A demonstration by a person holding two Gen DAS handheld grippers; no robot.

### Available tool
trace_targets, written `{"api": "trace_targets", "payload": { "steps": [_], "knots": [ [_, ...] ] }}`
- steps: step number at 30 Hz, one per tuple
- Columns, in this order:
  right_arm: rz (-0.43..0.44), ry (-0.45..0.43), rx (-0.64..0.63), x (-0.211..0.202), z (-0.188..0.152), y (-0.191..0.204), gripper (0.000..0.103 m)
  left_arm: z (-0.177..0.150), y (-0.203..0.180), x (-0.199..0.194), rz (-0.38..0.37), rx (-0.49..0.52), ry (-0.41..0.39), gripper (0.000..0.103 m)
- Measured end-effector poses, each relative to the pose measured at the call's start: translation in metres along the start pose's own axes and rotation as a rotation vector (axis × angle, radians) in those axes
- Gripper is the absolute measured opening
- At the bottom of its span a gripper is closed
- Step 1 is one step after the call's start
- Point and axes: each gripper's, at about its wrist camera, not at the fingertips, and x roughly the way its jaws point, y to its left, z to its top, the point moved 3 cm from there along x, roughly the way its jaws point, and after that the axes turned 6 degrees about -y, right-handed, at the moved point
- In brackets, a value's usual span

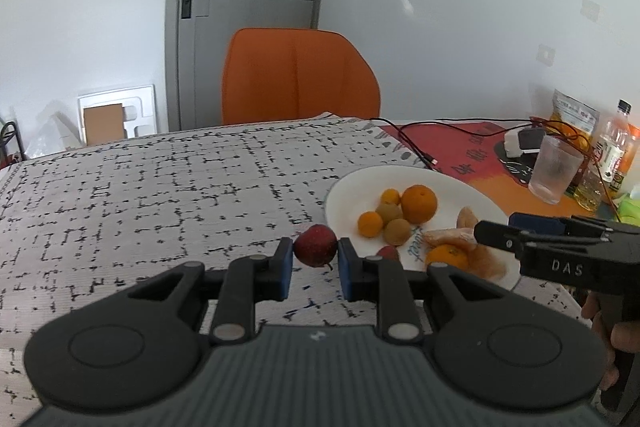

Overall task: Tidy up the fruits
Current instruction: 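Open the right gripper to drop the pomelo while the left releases the plum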

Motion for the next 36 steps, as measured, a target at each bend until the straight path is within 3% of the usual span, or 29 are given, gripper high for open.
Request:
{"api": "trace_targets", "payload": {
  "steps": [8,11,18,23,26,28,36],
  "knots": [
    [-0.002,0.020,0.022,-0.015,-0.011,-0.003,0.063,-0.002,-0.019,0.007,-0.043,0.016,0.015,0.022],
    [-0.005,0.025,0.033,-0.019,-0.015,-0.005,0.073,-0.002,-0.027,0.011,-0.058,0.023,0.019,0.022],
    [-0.009,0.017,0.042,-0.028,-0.017,-0.008,0.073,-0.002,-0.046,0.015,-0.091,0.049,0.022,0.023],
    [0.001,0.021,0.061,-0.028,-0.018,-0.010,0.073,-0.001,-0.048,0.013,-0.074,0.074,0.017,0.030],
    [0.008,0.020,0.061,-0.027,-0.019,-0.008,0.073,-0.002,-0.042,0.010,-0.057,0.062,0.025,0.038],
    [0.012,0.020,0.064,-0.028,-0.019,-0.006,0.073,-0.002,-0.039,0.007,-0.033,0.070,0.021,0.050],
    [0.020,0.025,0.067,-0.030,-0.021,0.002,0.075,-0.003,-0.026,-0.010,0.001,0.078,-0.001,0.083]
  ]
}}
